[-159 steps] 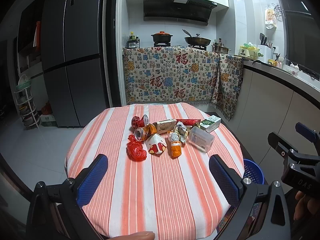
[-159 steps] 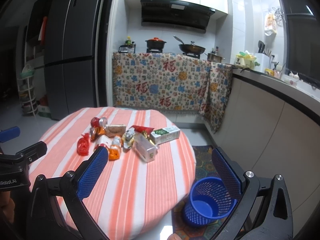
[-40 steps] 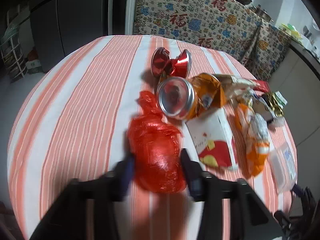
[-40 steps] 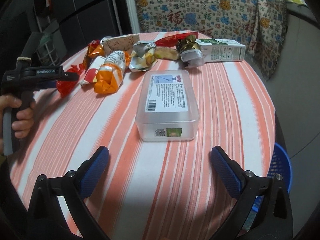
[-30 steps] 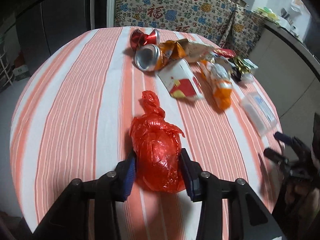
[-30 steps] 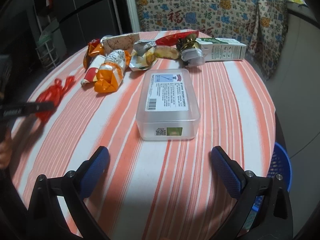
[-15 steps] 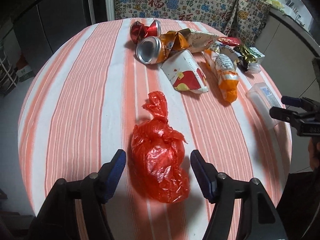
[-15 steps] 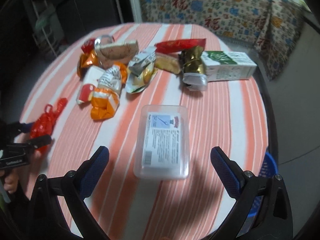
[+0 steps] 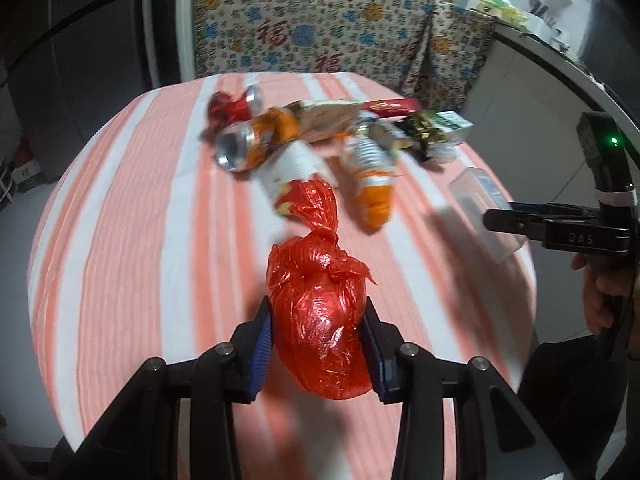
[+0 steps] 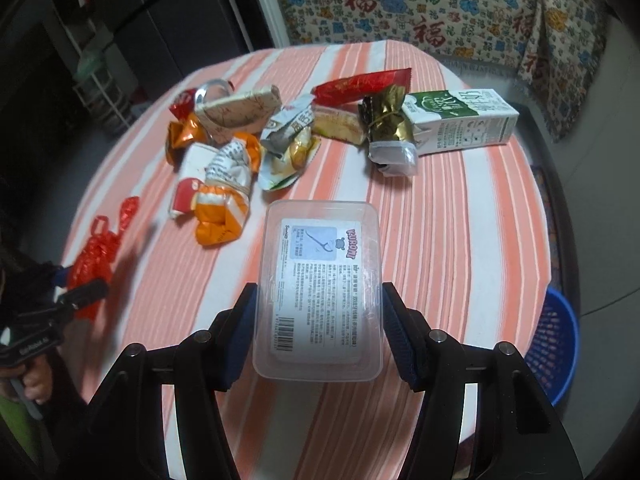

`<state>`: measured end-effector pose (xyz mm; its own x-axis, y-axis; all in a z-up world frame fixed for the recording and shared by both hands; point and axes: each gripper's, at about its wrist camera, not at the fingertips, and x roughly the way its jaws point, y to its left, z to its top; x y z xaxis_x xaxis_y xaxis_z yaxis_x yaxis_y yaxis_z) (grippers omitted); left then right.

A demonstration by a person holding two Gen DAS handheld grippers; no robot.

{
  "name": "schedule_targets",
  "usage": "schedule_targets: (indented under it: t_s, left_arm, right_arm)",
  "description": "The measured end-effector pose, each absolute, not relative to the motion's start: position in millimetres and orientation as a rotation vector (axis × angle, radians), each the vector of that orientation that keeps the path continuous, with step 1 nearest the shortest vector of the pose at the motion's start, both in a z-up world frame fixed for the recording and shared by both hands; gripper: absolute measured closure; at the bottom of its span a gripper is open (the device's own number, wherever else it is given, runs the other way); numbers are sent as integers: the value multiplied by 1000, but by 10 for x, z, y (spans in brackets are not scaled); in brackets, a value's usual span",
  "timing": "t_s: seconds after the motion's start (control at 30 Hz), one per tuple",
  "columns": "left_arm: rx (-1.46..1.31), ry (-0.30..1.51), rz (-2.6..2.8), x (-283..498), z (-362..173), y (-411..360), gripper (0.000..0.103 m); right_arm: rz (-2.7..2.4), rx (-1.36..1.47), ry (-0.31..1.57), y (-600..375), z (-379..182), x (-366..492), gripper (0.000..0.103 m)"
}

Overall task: Collect trash
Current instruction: 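Carry the red bag and clear box to the blue basket and release both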

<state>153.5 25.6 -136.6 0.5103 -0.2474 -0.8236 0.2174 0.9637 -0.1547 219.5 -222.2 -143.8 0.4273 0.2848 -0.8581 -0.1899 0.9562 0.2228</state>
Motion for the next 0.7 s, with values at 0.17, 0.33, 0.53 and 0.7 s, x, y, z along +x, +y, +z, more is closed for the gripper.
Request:
schedule_targets:
  t_s: [0.17, 0.33, 0.53, 0.7]
  left_arm:
    - [-15, 992, -356, 1592, -1311, -216, 62]
    - [-3, 990, -452, 1698, -1264, -835, 62]
    - [7, 1001, -571, 1862, -1235, -1711, 62]
    - [42, 1022, -649, 1990, -1325, -2491, 62]
  right_arm:
    - [292, 168, 1043, -2488, -1305, 2110, 42]
    - [194, 200, 1000, -3041, -1165, 2045, 42]
    - [4, 239, 990, -3952, -1211, 1957, 42]
    - [-104, 275, 1007, -4567, -1363, 1865, 42]
